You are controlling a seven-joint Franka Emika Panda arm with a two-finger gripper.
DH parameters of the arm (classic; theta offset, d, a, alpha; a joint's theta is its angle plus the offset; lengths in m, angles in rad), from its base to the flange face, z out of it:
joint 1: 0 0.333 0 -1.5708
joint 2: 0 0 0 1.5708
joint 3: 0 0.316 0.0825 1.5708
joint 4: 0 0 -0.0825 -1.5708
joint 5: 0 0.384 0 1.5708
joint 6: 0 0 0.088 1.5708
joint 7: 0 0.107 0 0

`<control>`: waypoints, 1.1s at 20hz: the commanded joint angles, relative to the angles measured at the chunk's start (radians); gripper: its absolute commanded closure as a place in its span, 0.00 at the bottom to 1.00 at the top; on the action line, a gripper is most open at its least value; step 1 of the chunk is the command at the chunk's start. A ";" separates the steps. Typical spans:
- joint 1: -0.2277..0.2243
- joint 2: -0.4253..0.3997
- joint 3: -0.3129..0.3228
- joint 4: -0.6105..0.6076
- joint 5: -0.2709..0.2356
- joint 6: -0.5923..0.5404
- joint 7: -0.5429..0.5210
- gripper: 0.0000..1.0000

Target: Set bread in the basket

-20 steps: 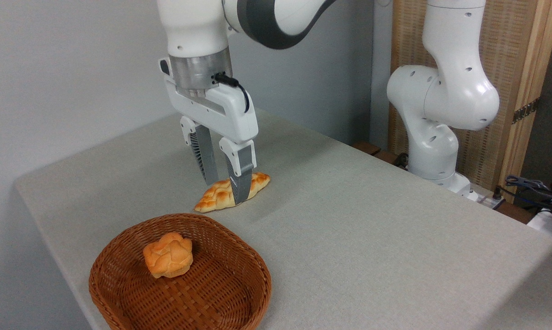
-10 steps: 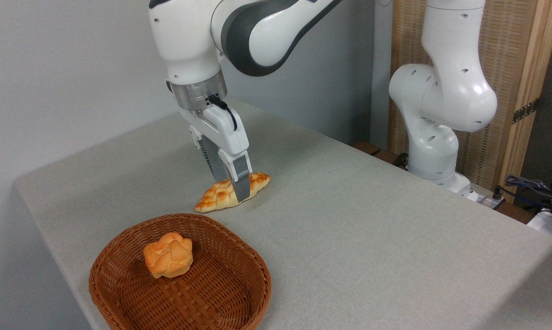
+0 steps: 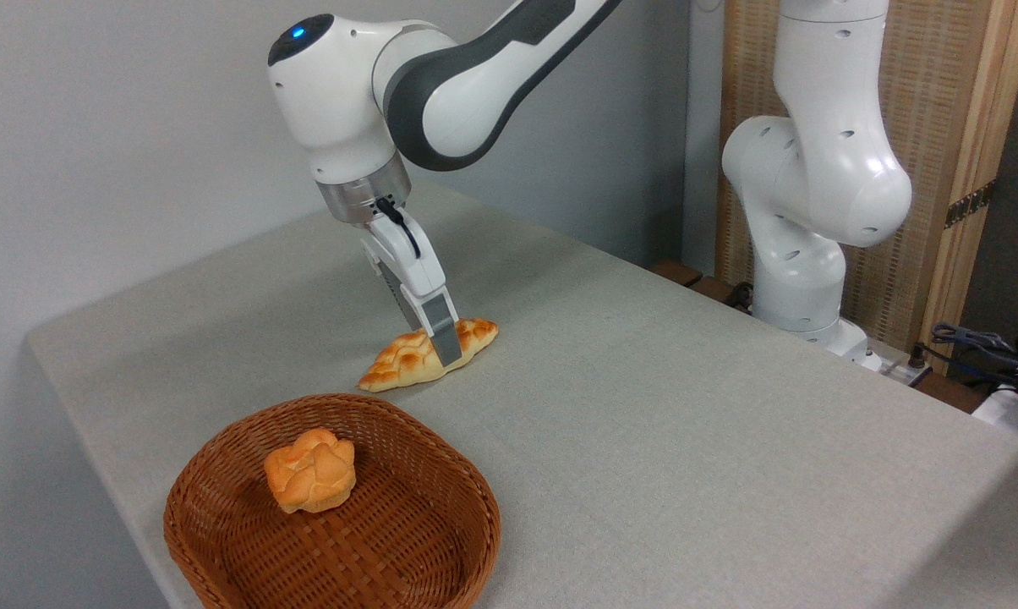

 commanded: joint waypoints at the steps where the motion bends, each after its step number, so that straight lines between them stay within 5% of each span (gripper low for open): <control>1: -0.011 0.040 -0.003 0.004 -0.009 0.015 -0.004 0.00; 7: -0.011 0.067 -0.009 0.009 -0.006 0.045 -0.004 0.03; 11: -0.011 0.067 -0.009 0.013 -0.007 0.044 -0.003 0.66; 12: -0.013 0.067 -0.011 0.013 -0.007 0.044 -0.006 0.72; 22: -0.026 0.065 -0.015 0.015 -0.007 0.042 -0.015 0.71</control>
